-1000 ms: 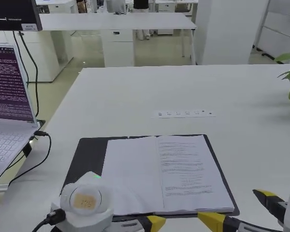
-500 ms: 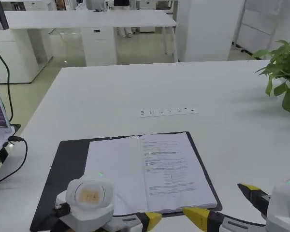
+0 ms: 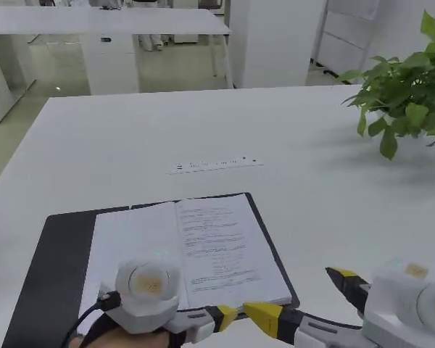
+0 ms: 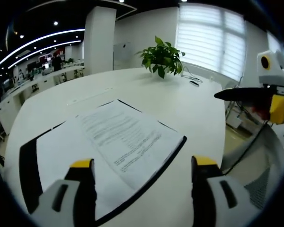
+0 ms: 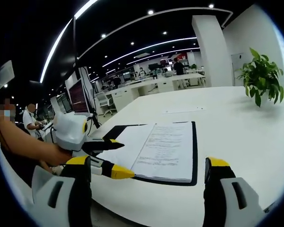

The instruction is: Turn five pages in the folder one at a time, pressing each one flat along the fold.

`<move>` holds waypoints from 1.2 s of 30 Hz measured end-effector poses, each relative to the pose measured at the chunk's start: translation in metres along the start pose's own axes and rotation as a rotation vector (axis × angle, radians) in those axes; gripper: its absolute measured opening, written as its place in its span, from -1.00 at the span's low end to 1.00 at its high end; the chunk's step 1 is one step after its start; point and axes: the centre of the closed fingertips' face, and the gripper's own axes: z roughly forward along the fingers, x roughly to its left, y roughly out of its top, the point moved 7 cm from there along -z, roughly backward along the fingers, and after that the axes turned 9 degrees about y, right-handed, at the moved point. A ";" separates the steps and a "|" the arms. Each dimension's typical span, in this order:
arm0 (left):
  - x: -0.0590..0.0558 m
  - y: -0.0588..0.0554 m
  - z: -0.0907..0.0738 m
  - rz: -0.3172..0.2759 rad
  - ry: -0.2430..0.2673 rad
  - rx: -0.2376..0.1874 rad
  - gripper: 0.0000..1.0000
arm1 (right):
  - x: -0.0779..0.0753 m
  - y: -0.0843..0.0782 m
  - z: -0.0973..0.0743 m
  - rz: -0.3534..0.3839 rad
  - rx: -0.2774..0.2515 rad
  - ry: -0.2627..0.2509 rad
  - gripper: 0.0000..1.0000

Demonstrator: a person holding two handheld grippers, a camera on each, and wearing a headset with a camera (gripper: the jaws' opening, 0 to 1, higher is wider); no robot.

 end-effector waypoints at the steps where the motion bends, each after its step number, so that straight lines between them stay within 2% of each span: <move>1: -0.001 0.001 0.003 0.001 -0.001 -0.008 0.65 | 0.000 0.000 0.000 0.002 -0.002 -0.002 1.00; 5: -0.005 0.005 0.016 -0.006 -0.011 -0.021 0.60 | -0.002 0.001 0.000 0.009 -0.005 -0.013 1.00; 7: -0.006 0.005 0.024 -0.006 -0.013 -0.011 0.52 | -0.003 0.000 -0.001 0.012 -0.001 -0.020 1.00; 12: -0.011 0.005 0.043 -0.013 -0.017 -0.012 0.46 | -0.004 -0.001 0.000 0.018 0.003 -0.027 0.99; 18: -0.021 0.004 0.062 0.016 -0.013 -0.023 0.41 | -0.010 0.000 -0.001 0.042 -0.011 -0.040 0.99; 23: -0.026 0.002 0.075 0.037 0.007 -0.035 0.35 | -0.014 0.000 -0.001 0.058 -0.015 -0.055 0.99; 33: -0.035 -0.006 0.096 0.036 0.052 -0.054 0.27 | -0.022 -0.004 0.001 0.088 -0.009 -0.071 0.99; 36: -0.036 -0.010 0.098 0.044 0.071 -0.041 0.26 | -0.023 -0.005 0.002 0.095 -0.009 -0.072 0.99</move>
